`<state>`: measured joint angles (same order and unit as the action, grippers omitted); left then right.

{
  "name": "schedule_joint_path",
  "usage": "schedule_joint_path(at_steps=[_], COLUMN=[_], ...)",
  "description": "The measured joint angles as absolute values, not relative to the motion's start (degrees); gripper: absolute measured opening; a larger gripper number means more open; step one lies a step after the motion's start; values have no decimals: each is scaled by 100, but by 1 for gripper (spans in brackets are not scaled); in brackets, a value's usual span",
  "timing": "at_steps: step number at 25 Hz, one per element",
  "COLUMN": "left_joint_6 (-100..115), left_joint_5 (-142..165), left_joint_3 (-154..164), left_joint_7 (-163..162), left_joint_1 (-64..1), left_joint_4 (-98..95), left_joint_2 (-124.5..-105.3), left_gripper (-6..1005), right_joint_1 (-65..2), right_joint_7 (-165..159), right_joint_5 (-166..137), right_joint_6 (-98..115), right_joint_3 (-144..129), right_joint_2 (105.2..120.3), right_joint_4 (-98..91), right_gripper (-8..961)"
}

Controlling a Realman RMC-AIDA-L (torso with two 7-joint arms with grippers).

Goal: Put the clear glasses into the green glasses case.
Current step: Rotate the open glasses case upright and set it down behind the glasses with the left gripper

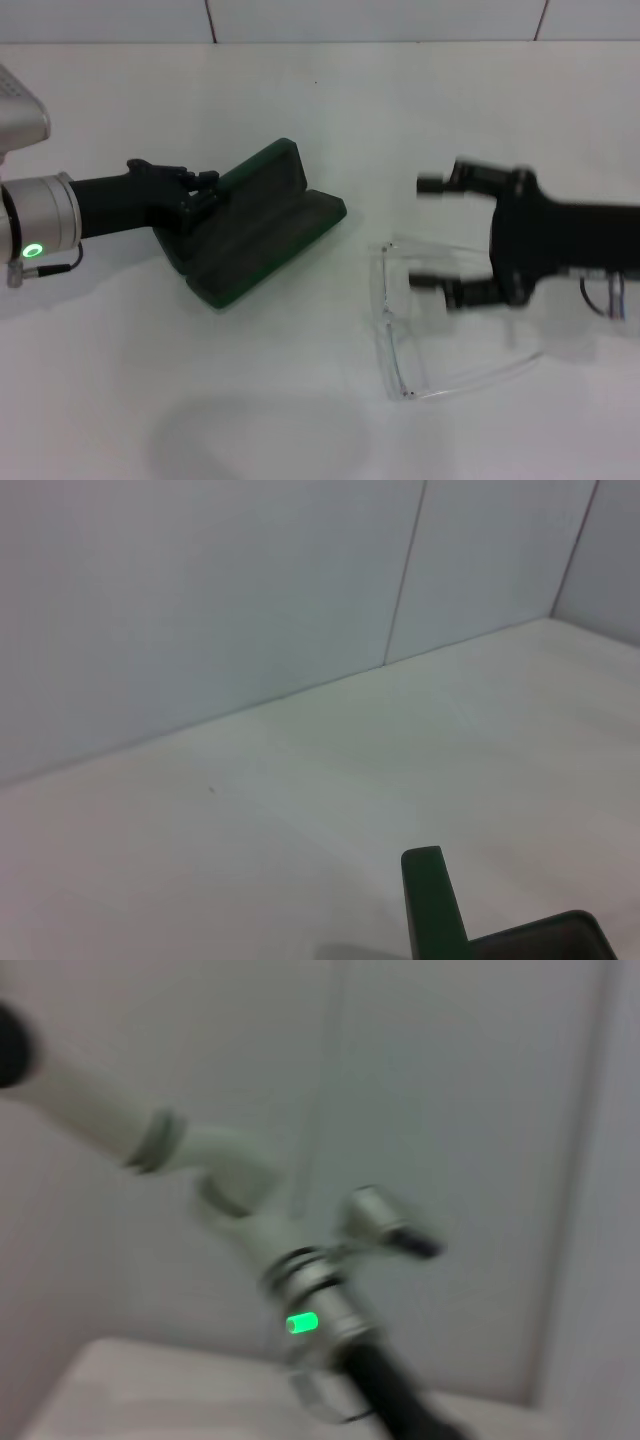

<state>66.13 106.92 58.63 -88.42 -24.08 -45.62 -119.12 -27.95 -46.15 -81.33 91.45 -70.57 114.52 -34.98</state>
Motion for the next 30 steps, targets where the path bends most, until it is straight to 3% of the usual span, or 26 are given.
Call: schedule_joint_path(at_steps=[3, 15, 30], left_joint_6=[6502, 6495, 6513], left_joint_5=[10678, 10494, 9817], left_joint_3=[5861, 5920, 6434], left_joint_7=[-8296, -6300, -4573], left_joint_1=[-2446, -3223, -3823], left_joint_4=[-4679, -4358, -3248], left_joint_2=[-11913, -11960, -11998], left_gripper=[191, 205, 223], right_joint_1=[-2828, -2785, -2776], right_joint_7=[-4705, -4786, -4809], right_joint_5=[-8634, -9124, -8836], right_joint_6=[9452, 9393, 8897], right_joint_3=[-7057, -7813, -8093], right_joint_2=[11444, 11611, 11619], right_joint_4=[-3555, -3558, -3396], right_gripper=[844, 844, 844])
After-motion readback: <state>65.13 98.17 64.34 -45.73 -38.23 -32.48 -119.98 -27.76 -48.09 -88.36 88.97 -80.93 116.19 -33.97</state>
